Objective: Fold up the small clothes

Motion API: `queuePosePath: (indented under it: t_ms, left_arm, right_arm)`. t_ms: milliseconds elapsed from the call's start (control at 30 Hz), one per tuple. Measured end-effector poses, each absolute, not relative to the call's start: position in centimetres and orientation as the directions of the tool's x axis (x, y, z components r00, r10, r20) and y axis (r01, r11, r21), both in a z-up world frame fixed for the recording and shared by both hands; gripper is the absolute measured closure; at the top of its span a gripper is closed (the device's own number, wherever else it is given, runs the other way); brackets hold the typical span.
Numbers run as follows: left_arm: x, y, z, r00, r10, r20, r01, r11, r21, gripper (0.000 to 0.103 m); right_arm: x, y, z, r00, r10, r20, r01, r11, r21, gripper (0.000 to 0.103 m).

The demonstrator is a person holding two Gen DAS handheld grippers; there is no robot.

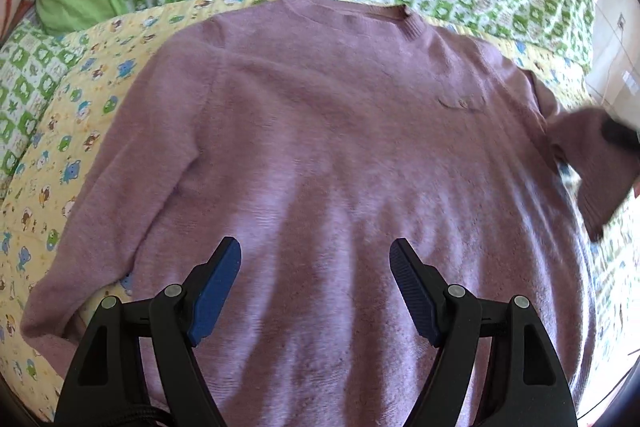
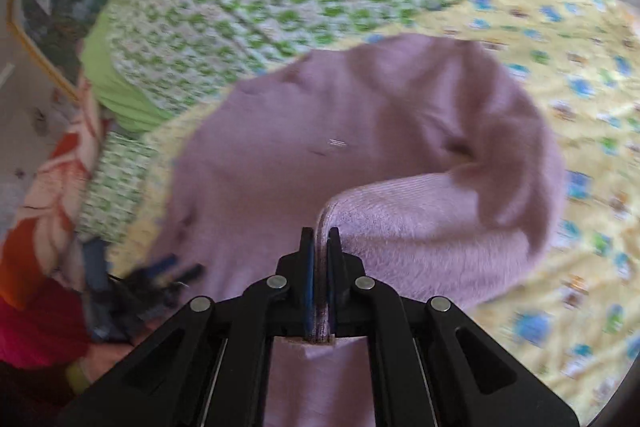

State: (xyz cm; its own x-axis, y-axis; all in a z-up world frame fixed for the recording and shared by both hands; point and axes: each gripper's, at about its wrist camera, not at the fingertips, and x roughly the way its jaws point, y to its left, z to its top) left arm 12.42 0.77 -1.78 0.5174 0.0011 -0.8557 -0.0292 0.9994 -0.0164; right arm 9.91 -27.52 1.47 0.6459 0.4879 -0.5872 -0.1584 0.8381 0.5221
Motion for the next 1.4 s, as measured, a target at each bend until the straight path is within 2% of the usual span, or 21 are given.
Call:
queuePosePath:
  t_ms: [133, 233, 533, 600, 700, 767, 833, 1000, 1067, 1133, 1167, 1200, 1233, 1267, 1300, 1400]
  left_arm:
    - [12.9, 2.1, -1.4, 0.527, -0.007, -0.85, -0.071, 0.996, -0.052, 0.026]
    - [13.4, 2.8, -1.3, 0.528, -0.014, -0.849, -0.098, 0.992, -0.077, 0.025]
    - [16.3, 4.9, -2.8, 0.5, -0.012, -0.866, -0.183, 0.976, -0.119, 0.024]
    - [17.1, 5.1, -3.3, 0.491, -0.002, -0.871, -0.186, 0.977, -0.107, 0.024]
    - [18.2, 5.2, -3.6, 0.483, -0.008, -0.876, -0.176, 0.979, -0.106, 0.023]
    - [19.2, 5.0, -3.8, 0.479, -0.005, -0.878, -0.159, 0.983, -0.093, 0.022]
    - [20.2, 4.8, -4.0, 0.478, -0.009, -0.878, -0.136, 0.987, -0.085, 0.022]
    - [23.4, 3.8, -4.9, 0.465, -0.014, -0.885, -0.08, 0.995, -0.057, 0.021]
    - [24.4, 3.9, -5.5, 0.451, -0.053, -0.891, -0.073, 0.993, -0.096, 0.023]
    - [25.2, 3.7, -5.8, 0.448, -0.102, -0.888, -0.068, 0.987, -0.147, 0.029]
    - [25.4, 3.5, -5.8, 0.452, -0.126, -0.883, -0.058, 0.984, -0.169, 0.041]
    - [25.5, 3.3, -5.8, 0.455, -0.145, -0.879, -0.043, 0.982, -0.185, 0.06]
    - [25.6, 2.8, -5.6, 0.459, -0.154, -0.875, -0.022, 0.983, -0.184, 0.071]
    - [25.6, 2.5, -5.2, 0.465, -0.147, -0.873, -0.011, 0.985, -0.172, 0.095]
    - [25.6, 2.3, -4.8, 0.468, -0.168, -0.868, 0.005, 0.982, -0.187, 0.099]
    - [24.7, 2.6, -0.9, 0.539, -0.22, -0.813, 0.039, 0.971, -0.237, 0.1]
  right_arm:
    - [14.5, -21.5, 3.2, 0.606, 0.603, -0.519, -0.266, 0.769, 0.581, 0.097]
    - [18.5, -17.0, 2.8, 0.554, 0.659, -0.509, -0.31, 0.73, 0.609, 0.097]
    - [26.8, -7.3, -3.2, 0.373, 0.711, -0.596, -0.33, 0.702, 0.631, 0.097]
    - [27.4, -7.3, -4.5, 0.348, 0.716, -0.605, -0.315, 0.697, 0.644, 0.097]
    - [28.6, -7.7, -6.1, 0.311, 0.723, -0.616, -0.263, 0.689, 0.676, 0.092]
    - [28.9, -8.2, -6.3, 0.294, 0.745, -0.598, -0.242, 0.664, 0.708, 0.08]
    - [28.5, -9.0, -5.8, 0.309, 0.756, -0.577, -0.247, 0.649, 0.719, 0.073]
    - [26.8, -13.1, -3.4, 0.388, 0.745, -0.542, -0.241, 0.65, 0.721, 0.073]
    - [25.5, -15.4, -2.8, 0.437, 0.724, -0.534, -0.21, 0.659, 0.722, 0.073]
    - [24.2, -17.5, -2.7, 0.474, 0.701, -0.533, -0.176, 0.668, 0.723, 0.073]
    - [23.4, -18.4, -2.7, 0.489, 0.69, -0.534, -0.161, 0.673, 0.722, 0.073]
    - [22.8, -19.2, -2.7, 0.502, 0.679, -0.536, -0.149, 0.678, 0.72, 0.073]
    - [22.2, -19.9, -2.8, 0.515, 0.666, -0.54, -0.134, 0.684, 0.717, 0.073]
    - [21.5, -20.8, -2.9, 0.528, 0.651, -0.545, -0.115, 0.69, 0.714, 0.073]
    - [21.1, -21.4, -3.0, 0.538, 0.642, -0.546, -0.104, 0.693, 0.713, 0.073]
    - [19.7, -23.6, -3.1, 0.578, 0.598, -0.555, -0.068, 0.713, 0.697, 0.073]
